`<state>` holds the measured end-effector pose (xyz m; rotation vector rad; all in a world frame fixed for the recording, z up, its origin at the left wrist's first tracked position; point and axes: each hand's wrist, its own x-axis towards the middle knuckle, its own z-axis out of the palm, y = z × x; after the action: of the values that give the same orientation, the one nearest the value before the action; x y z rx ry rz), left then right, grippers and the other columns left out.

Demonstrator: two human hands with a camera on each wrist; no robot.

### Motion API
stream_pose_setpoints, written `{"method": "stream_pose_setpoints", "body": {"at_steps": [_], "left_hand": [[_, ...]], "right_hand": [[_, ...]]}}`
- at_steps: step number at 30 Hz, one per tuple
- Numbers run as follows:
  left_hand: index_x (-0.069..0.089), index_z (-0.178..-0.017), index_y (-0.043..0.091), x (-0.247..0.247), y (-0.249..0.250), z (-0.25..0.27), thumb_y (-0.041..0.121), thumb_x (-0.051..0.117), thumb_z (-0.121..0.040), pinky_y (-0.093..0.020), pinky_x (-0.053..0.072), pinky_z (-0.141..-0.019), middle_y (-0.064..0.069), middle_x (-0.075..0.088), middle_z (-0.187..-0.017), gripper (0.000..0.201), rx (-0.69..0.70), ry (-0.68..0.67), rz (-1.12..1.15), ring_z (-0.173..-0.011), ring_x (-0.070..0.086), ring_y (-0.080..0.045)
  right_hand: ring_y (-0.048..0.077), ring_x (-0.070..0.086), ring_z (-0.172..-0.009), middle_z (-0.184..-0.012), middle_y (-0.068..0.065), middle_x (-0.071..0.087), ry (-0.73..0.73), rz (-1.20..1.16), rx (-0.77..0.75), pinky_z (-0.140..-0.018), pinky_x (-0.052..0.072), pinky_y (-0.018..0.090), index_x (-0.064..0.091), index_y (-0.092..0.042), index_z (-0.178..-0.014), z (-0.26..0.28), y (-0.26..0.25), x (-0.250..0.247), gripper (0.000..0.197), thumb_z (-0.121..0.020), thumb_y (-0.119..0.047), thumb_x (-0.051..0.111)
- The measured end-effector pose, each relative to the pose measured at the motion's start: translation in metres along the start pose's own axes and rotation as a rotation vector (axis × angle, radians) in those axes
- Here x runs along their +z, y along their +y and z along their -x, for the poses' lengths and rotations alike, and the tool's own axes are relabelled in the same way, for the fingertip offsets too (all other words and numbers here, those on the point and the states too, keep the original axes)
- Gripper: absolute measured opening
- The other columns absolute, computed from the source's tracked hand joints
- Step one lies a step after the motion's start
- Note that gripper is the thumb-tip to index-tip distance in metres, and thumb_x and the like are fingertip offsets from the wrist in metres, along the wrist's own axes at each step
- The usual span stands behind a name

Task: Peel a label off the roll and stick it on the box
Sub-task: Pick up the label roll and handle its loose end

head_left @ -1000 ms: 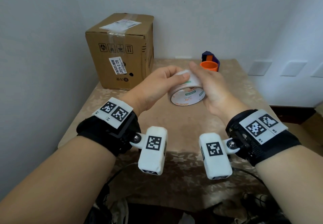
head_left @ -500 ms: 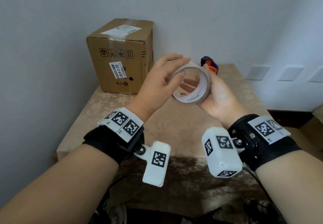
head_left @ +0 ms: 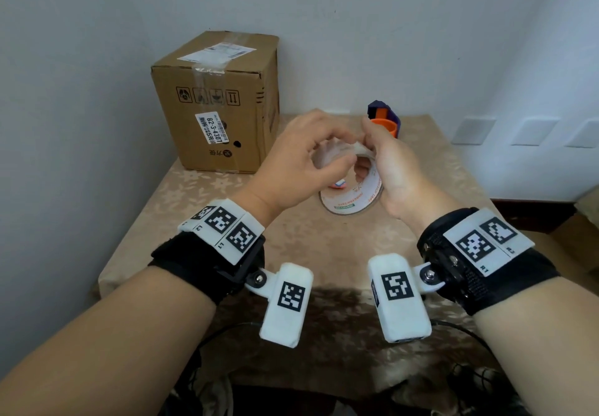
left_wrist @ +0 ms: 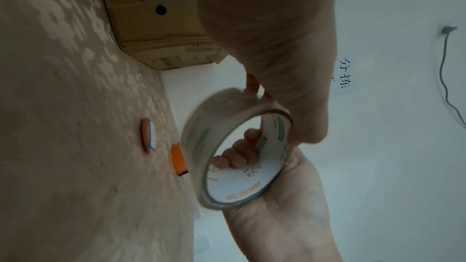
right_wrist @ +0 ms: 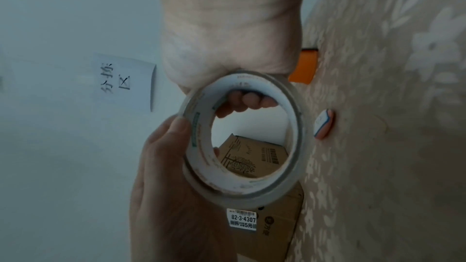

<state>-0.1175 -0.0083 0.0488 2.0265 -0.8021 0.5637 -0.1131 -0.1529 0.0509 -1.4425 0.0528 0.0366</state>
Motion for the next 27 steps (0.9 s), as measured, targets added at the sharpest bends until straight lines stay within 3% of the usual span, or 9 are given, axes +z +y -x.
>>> {"method": "stream_pose_setpoints", "body": {"at_steps": [4,6,9,12,15,18,20,23,27], "left_hand": [[0.059,-0.080,0.012,0.004,0.002,0.002,0.029,0.061,-0.070,-0.013,0.031,-0.079,0.003,0.050,-0.083,0.020,0.036,0.011,-0.059,-0.081,0.043,-0.006],[0.056,-0.075,0.009,0.006,0.005,0.004,0.024,0.062,-0.068,-0.015,0.032,-0.075,0.001,0.050,-0.077,0.018,0.047,0.064,-0.042,-0.075,0.041,-0.003],[0.055,-0.072,0.006,0.008,0.005,0.005,0.022,0.063,-0.068,-0.024,0.037,-0.069,-0.004,0.051,-0.074,0.019,0.049,0.104,-0.012,-0.072,0.044,-0.014],[0.048,-0.065,0.011,0.010,0.000,0.007,0.019,0.065,-0.068,-0.024,0.035,-0.065,0.008,0.042,-0.070,0.019,0.041,0.116,0.018,-0.068,0.041,-0.015],[0.040,-0.061,0.017,0.012,-0.003,0.009,0.017,0.067,-0.069,-0.024,0.034,-0.066,0.012,0.037,-0.070,0.028,0.012,0.114,0.013,-0.068,0.040,-0.014],[0.052,-0.073,0.011,0.014,0.002,0.007,0.020,0.063,-0.071,-0.028,0.037,-0.070,0.008,0.044,-0.075,0.015,-0.021,0.079,0.052,-0.075,0.044,-0.014],[0.057,-0.075,0.008,0.015,0.005,0.005,0.018,0.061,-0.073,-0.021,0.037,-0.072,0.006,0.048,-0.076,0.010,-0.034,0.052,0.104,-0.075,0.045,-0.003],[0.052,-0.066,0.024,0.016,0.010,0.002,0.018,0.054,-0.077,-0.012,0.036,-0.067,0.006,0.049,-0.070,0.012,-0.062,0.071,0.210,-0.068,0.045,0.002],[0.050,-0.057,0.028,0.017,0.011,-0.001,0.020,0.044,-0.085,-0.021,0.039,-0.065,-0.009,0.052,-0.062,0.030,-0.061,0.206,0.253,-0.063,0.047,-0.007]], "right_hand": [[0.027,0.048,-0.080,-0.086,0.020,0.053,-0.084,0.070,0.011,-0.075,0.036,0.037,0.060,-0.010,-0.082,0.003,0.001,0.004,0.050,-0.089,-0.053,0.035],[0.028,0.044,-0.082,-0.090,0.020,0.048,-0.072,0.033,0.023,-0.074,0.033,0.038,0.056,-0.012,-0.088,0.002,0.001,0.005,0.050,-0.084,-0.057,0.035],[0.029,0.041,-0.082,-0.091,0.020,0.046,-0.081,0.007,0.036,-0.067,0.033,0.035,0.057,-0.010,-0.089,0.000,0.005,0.003,0.051,-0.085,-0.055,0.034],[0.027,0.047,-0.070,-0.082,0.020,0.052,-0.080,0.019,0.054,-0.062,0.037,0.031,0.059,-0.008,-0.090,-0.001,0.006,0.001,0.052,-0.089,-0.053,0.035],[0.013,0.052,-0.051,-0.066,0.008,0.054,-0.043,0.019,0.056,-0.052,0.041,0.024,0.057,-0.009,-0.091,-0.003,0.004,-0.001,0.044,-0.093,-0.048,0.035],[0.012,0.044,-0.045,-0.058,0.002,0.046,-0.039,0.012,0.082,-0.048,0.035,0.023,0.054,-0.011,-0.072,-0.006,0.007,0.000,0.046,-0.093,-0.047,0.035],[0.015,0.041,-0.051,-0.059,0.004,0.043,-0.089,-0.051,0.133,-0.054,0.031,0.028,0.058,-0.014,-0.062,-0.008,0.009,0.001,0.053,-0.092,-0.050,0.034],[0.013,0.037,-0.041,-0.046,0.000,0.040,-0.136,-0.130,0.200,-0.047,0.028,0.023,0.058,-0.017,-0.045,-0.009,0.010,0.002,0.063,-0.093,-0.049,0.033],[0.012,0.027,-0.033,-0.045,0.001,0.034,-0.173,-0.150,0.215,-0.040,0.023,0.020,0.050,-0.014,-0.057,-0.009,0.008,0.004,0.051,-0.093,-0.047,0.034]]}}
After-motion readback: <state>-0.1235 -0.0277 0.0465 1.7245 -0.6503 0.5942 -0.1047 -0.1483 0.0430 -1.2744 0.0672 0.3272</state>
